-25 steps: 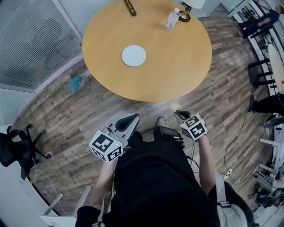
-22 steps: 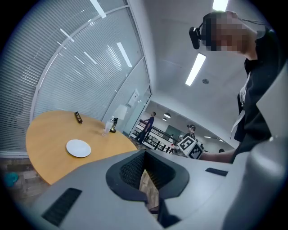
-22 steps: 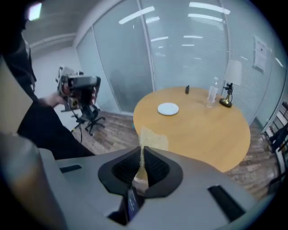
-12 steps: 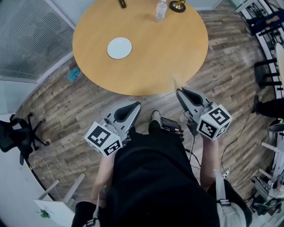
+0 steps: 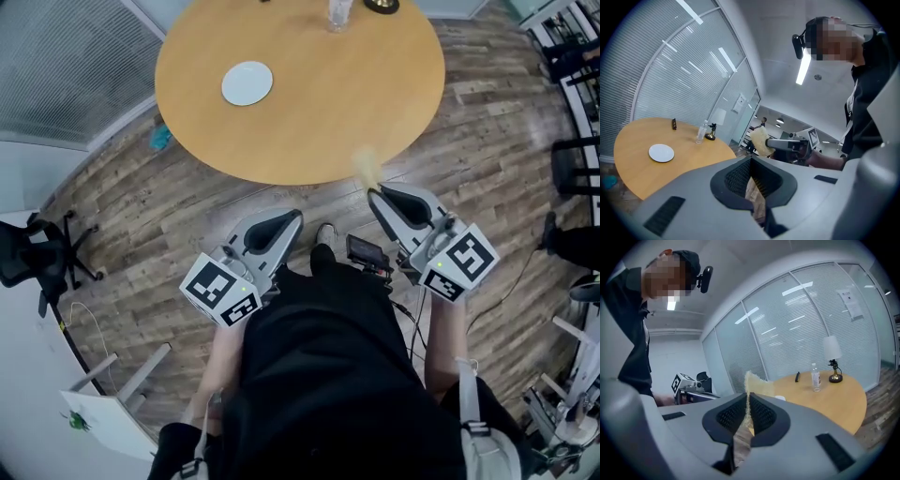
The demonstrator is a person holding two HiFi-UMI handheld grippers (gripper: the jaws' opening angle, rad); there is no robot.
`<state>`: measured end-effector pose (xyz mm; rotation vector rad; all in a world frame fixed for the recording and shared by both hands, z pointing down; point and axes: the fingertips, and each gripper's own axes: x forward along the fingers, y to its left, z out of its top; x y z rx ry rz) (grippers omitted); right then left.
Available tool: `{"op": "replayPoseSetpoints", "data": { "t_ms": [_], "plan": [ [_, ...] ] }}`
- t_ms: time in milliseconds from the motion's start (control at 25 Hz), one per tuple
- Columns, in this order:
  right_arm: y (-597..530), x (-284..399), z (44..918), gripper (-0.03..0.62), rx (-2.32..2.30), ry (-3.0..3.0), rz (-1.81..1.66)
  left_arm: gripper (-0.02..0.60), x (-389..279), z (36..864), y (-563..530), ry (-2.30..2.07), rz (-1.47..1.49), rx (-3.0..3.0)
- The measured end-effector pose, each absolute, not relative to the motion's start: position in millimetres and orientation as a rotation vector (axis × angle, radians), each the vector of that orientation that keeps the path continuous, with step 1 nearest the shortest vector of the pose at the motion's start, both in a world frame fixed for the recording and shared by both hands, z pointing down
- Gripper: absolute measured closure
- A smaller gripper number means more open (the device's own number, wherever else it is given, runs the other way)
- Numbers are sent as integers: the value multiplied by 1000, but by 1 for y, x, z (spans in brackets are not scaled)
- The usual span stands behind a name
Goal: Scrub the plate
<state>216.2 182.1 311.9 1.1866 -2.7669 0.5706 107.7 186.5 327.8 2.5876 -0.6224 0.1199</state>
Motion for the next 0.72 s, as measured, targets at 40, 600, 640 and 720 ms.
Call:
{"op": "replayPoseSetpoints", "data": {
  "t_ms": [40,600,640,720],
  "plan": [
    [184,215,313,568,1181,-2769,569,569,108,329,189,-621,125,2586],
    [201,223,322,569,1138,-2780,587,571,135,334,200,-576,159,2596],
    [201,224,323,569,1131,-2780,588,571,137,335,201,-577,161,2595],
    [202,227,324,569,1118,-2782,589,569,141,337,201,-580,164,2593]
  ]
}}
